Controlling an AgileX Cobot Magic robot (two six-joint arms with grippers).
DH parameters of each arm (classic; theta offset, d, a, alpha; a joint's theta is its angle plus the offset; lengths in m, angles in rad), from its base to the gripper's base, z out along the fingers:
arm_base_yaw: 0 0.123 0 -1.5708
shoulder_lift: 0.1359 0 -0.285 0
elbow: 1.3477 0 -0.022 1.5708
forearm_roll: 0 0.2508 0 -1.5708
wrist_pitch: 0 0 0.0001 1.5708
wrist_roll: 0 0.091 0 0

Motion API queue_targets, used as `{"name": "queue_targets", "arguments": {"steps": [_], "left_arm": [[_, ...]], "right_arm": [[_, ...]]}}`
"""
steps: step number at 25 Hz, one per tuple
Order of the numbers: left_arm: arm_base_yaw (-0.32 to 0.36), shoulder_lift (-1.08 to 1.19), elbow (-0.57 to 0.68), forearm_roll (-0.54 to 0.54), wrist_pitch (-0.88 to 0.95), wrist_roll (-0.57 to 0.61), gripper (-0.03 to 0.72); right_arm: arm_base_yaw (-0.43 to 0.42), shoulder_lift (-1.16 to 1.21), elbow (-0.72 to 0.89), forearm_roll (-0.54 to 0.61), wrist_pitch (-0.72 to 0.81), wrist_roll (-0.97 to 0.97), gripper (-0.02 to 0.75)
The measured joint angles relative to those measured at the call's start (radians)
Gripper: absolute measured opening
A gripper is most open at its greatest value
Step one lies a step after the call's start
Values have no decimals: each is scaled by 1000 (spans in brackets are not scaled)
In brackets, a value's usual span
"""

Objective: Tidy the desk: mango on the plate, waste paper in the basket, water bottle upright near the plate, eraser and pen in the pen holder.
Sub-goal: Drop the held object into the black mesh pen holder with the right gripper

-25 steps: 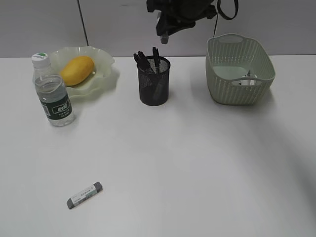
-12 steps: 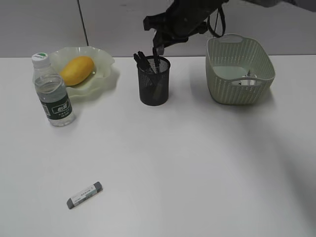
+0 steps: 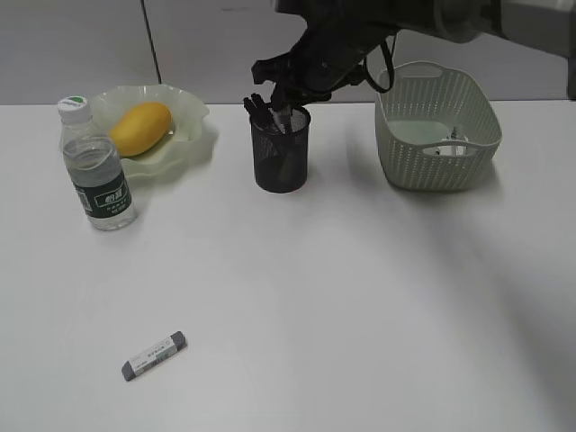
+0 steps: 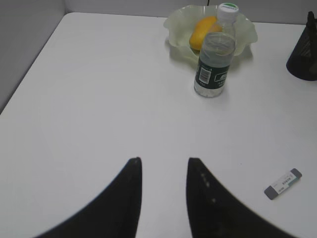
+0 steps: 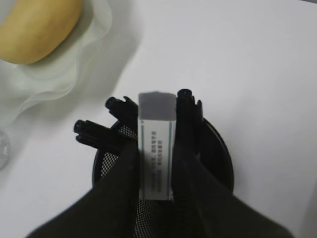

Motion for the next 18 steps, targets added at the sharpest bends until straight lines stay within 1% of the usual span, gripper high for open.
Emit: {"name": "queue_targets", "arguments": {"steps": [7, 9, 10, 11, 13, 16, 18], "left_arm": [[0, 0, 0, 0, 0, 0, 239], [0, 0, 0, 0, 0, 0, 239], [0, 0, 0, 0, 0, 0, 239], [0, 0, 0, 0, 0, 0, 239], [0, 0, 0, 0, 0, 0, 239], [0, 0, 0, 0, 0, 0, 239], [0, 0, 0, 0, 0, 0, 239]], "right_arm": [[0, 20, 0, -2, -1, -1, 172], [0, 20, 0, -2, -1, -2, 188], [0, 20, 0, -1, -1, -2, 209], [0, 20, 0, -1, -1, -2, 249], [0, 20, 0, 3, -1, -2, 352], [0, 20, 0, 3, 2, -2, 482], [0, 18, 0, 3, 10, -2, 520]]}}
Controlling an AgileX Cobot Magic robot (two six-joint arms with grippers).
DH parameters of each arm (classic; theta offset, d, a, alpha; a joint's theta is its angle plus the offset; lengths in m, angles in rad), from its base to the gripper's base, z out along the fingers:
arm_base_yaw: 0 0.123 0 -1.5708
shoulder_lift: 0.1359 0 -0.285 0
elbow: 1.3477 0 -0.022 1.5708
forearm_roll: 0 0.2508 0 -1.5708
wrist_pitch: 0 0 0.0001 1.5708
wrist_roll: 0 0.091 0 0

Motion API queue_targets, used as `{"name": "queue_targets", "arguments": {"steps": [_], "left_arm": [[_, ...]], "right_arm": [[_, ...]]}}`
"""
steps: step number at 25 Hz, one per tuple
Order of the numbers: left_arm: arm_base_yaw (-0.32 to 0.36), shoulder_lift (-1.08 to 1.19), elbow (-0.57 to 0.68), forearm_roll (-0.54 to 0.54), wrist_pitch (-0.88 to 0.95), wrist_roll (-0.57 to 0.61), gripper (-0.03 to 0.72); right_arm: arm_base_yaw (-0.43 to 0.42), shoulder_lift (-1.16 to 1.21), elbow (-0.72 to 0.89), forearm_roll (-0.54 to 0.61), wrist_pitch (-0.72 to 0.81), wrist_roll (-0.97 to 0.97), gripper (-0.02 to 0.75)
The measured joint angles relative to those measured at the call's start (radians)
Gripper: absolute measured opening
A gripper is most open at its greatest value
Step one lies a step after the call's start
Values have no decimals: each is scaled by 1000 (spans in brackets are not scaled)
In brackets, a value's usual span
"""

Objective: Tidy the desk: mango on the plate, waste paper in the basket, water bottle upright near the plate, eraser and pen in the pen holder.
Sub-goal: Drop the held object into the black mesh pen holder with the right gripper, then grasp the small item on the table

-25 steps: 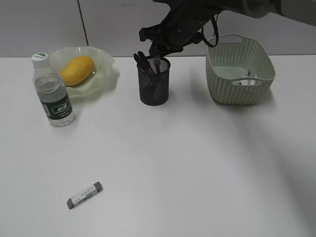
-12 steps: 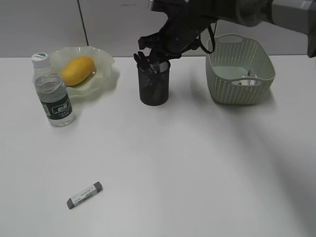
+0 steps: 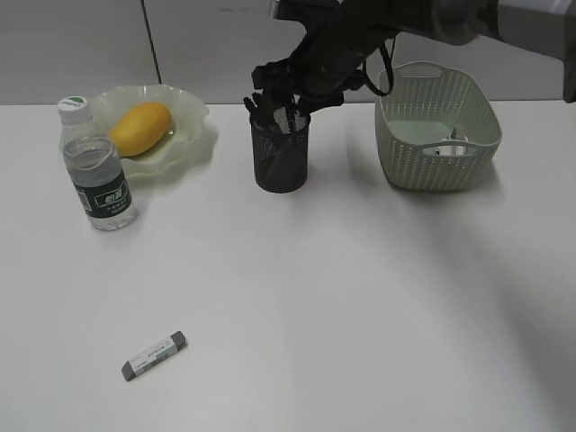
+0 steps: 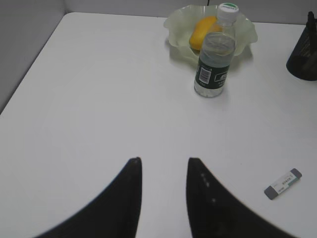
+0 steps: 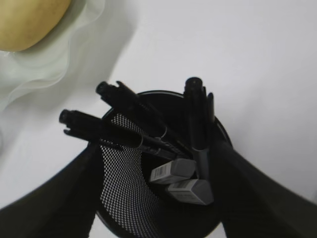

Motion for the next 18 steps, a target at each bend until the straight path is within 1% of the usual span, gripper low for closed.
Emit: {"name": "queue_targets", "arguments": {"steps": [3, 7, 11, 15, 18], "left_arm": [[0, 0, 0, 0, 0, 0, 239], [0, 0, 0, 0, 0, 0, 239], [0, 0, 0, 0, 0, 0, 239], [0, 0, 0, 0, 0, 0, 239], [0, 0, 0, 0, 0, 0, 239]], "right_arm": [[0, -10, -20, 0, 39, 0, 538], [0, -41, -90, 0, 135, 0, 543], [0, -64, -193, -9, 292, -1, 543], [-9, -67, -301, -63, 464, 7, 543], [-34, -69, -364, -115, 521, 79, 543]]}}
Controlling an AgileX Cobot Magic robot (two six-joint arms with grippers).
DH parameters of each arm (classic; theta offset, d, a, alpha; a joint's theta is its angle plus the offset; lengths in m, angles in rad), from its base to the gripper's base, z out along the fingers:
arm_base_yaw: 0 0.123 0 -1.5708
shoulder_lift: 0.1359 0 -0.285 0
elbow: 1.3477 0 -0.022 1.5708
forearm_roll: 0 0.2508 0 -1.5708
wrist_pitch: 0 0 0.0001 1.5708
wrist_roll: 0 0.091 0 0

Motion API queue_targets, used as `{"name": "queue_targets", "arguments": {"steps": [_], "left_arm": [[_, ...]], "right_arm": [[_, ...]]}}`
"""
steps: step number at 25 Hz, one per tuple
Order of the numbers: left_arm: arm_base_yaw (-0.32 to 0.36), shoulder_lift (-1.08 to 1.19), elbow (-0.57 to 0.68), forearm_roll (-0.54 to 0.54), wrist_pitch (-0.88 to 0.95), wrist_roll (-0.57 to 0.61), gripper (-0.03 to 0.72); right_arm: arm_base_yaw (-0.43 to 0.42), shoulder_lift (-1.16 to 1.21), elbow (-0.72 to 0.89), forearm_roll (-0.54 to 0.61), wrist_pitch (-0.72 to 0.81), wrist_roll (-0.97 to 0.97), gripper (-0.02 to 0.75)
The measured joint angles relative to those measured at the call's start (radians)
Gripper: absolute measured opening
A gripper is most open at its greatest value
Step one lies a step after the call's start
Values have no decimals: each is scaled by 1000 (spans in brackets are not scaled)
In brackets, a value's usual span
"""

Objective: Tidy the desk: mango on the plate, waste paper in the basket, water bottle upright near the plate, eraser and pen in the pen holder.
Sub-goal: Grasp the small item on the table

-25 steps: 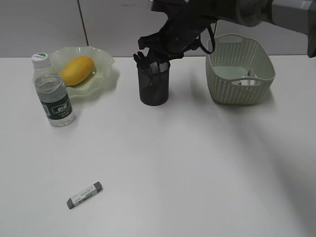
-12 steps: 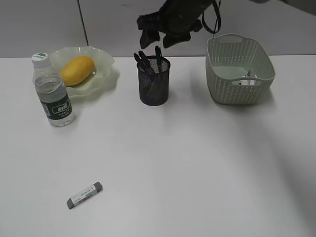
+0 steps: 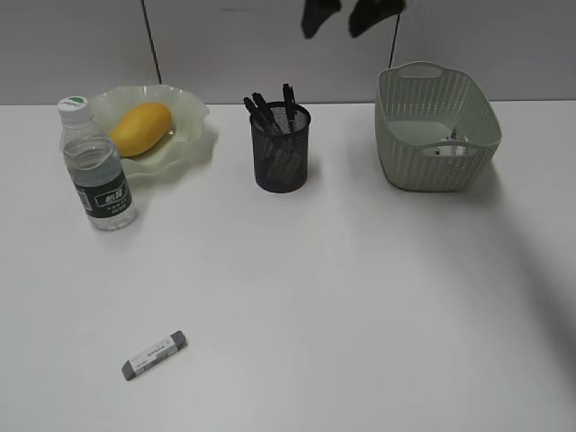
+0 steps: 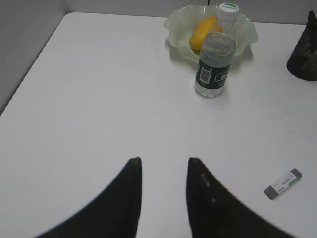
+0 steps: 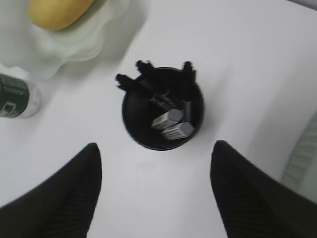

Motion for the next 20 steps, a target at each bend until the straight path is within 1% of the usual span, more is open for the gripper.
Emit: {"name": "queue_targets", "arguments": {"steps": [2, 5, 9, 13, 15, 17, 20], "left_arm": [[0, 0, 0, 0, 0, 0, 239], [0, 0, 0, 0, 0, 0, 239], [0, 0, 0, 0, 0, 0, 239], [0, 0, 0, 0, 0, 0, 239], [0, 0, 0, 0, 0, 0, 239], [0, 0, 0, 0, 0, 0, 239], [0, 0, 0, 0, 0, 0, 239]], "right_arm": [[-39, -13, -18, -66, 3, 60, 543], [-114, -42, -20, -143, 6, 90, 542], [-217, -82, -20, -182, 7, 95, 533], [-291, -118, -4, -188, 7, 68, 530], [-307, -155, 50, -192, 7, 47, 522], [-311, -223, 140, -192, 7, 36, 511], [-311, -364, 362, -192, 7, 28, 496]]}}
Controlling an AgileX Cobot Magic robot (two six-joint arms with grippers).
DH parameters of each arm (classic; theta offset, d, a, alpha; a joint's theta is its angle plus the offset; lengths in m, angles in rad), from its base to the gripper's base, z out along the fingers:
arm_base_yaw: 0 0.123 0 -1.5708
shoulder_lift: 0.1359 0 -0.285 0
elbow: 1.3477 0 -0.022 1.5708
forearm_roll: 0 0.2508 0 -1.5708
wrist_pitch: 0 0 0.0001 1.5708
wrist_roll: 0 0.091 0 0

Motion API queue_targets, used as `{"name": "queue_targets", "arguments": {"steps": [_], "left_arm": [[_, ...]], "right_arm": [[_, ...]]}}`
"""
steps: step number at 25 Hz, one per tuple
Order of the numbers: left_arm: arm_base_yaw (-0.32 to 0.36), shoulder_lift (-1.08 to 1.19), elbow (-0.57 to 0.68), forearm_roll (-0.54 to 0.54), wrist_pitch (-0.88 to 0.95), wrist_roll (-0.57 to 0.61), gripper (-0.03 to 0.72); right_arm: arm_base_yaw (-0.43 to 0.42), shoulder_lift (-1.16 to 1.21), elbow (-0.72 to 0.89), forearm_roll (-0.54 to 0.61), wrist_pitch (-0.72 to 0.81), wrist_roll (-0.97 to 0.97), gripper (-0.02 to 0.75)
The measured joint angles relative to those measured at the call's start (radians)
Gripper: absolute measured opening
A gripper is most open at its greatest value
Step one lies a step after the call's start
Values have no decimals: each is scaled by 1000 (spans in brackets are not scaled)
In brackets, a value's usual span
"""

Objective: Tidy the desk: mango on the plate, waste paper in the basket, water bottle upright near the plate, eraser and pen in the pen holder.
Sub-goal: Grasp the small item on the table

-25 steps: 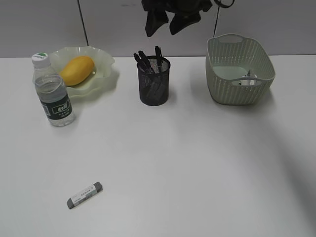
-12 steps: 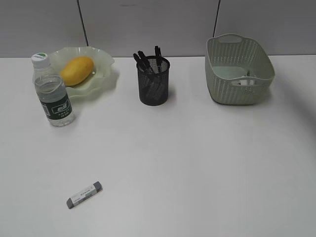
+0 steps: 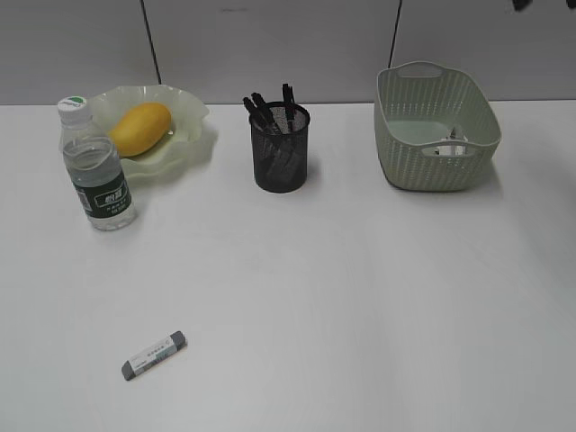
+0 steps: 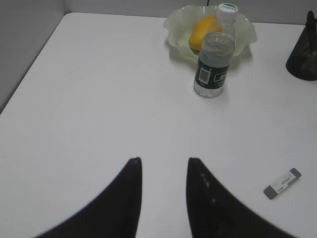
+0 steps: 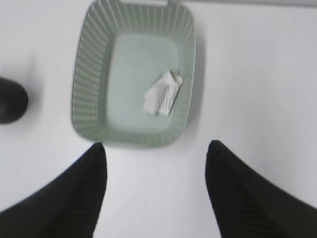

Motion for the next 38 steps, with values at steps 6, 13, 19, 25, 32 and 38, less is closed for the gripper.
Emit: {"name": "queue_targets", "arguments": {"steps": [6, 13, 19, 25, 32, 38], "left_arm": [[0, 0, 0, 0, 0, 0, 239], [0, 0, 0, 0, 0, 0, 239], [0, 0, 0, 0, 0, 0, 239], [0, 0, 0, 0, 0, 0, 239], [0, 0, 0, 0, 0, 0, 239], [0, 0, 0, 0, 0, 0, 239]], "right_arm": [[0, -339, 519, -4, 0, -3, 487], [0, -760, 986, -3, 2, -2, 484], [0, -1106, 1233, -3, -10, -2, 483], [0, -1408, 1363, -3, -69, -10, 480], [0, -1687, 1471, -3, -130, -61, 480], [0, -1893, 1530, 0, -145, -63, 480]]}}
